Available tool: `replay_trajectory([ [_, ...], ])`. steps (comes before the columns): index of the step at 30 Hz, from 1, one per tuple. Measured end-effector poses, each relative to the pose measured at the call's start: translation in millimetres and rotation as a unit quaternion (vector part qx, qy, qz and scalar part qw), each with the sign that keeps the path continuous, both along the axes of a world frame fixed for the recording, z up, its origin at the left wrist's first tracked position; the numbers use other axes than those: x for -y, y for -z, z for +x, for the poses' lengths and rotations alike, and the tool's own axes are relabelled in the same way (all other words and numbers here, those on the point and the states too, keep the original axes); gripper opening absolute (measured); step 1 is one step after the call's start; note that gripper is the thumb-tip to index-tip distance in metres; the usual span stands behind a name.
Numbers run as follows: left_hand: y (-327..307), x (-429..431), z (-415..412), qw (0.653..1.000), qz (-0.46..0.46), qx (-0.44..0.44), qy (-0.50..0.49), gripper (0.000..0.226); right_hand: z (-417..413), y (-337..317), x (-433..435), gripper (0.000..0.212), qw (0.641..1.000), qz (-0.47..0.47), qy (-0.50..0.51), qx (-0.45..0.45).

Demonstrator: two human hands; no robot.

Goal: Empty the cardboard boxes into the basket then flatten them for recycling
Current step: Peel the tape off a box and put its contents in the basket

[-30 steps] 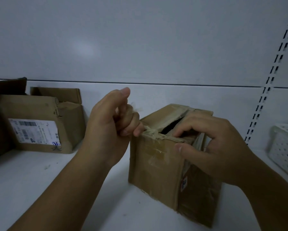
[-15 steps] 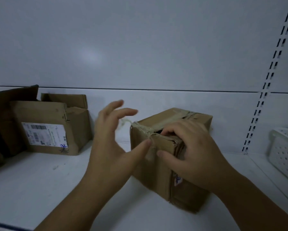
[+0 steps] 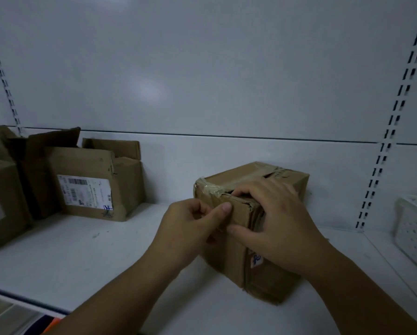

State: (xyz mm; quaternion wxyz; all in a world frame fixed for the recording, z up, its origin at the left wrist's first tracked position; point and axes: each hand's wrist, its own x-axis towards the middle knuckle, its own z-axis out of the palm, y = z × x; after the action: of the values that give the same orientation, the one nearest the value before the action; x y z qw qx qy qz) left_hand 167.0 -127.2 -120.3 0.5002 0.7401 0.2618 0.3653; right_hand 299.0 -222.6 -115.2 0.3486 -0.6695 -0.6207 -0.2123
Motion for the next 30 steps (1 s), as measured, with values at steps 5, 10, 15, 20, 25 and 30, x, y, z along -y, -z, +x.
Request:
replay_trajectory([
  [5, -6.7, -8.0, 1.6, 0.999, 0.037, -0.014, 0.020, 0.035, -0.1, 0.5, 0.3, 0.042, 1.000, -0.011, -0.002, 0.002],
  [10, -15.3, -12.4, -0.3, 0.990, 0.120, -0.060, 0.054, 0.037, -1.0, 0.9, 0.1, 0.036, 1.000, -0.005, -0.002, 0.002],
  [15, -16.4, -11.9, 2.2, 0.978, 0.193, -0.073, 0.012, 0.034, -2.8, 1.6, -2.3, 0.029, 1.000, 0.011, 0.001, -0.012],
  [20, -26.4, -17.4, -0.3, 0.938, 0.330, -0.103, 0.000, 0.031, -0.6, 0.8, 0.3, 0.026, 1.000, 0.008, -0.005, -0.010],
  [25, -15.1, -25.5, -1.2, 0.932, 0.356, -0.071, 0.006, 0.035, 2.5, -1.1, 1.2, 0.028, 1.000, 0.008, -0.009, -0.023],
  [30, -2.7, -26.3, 1.2, 0.983, 0.160, -0.086, 0.028, 0.058, 3.1, 0.1, 1.4, 0.025, 0.999, 0.021, -0.002, -0.030],
])
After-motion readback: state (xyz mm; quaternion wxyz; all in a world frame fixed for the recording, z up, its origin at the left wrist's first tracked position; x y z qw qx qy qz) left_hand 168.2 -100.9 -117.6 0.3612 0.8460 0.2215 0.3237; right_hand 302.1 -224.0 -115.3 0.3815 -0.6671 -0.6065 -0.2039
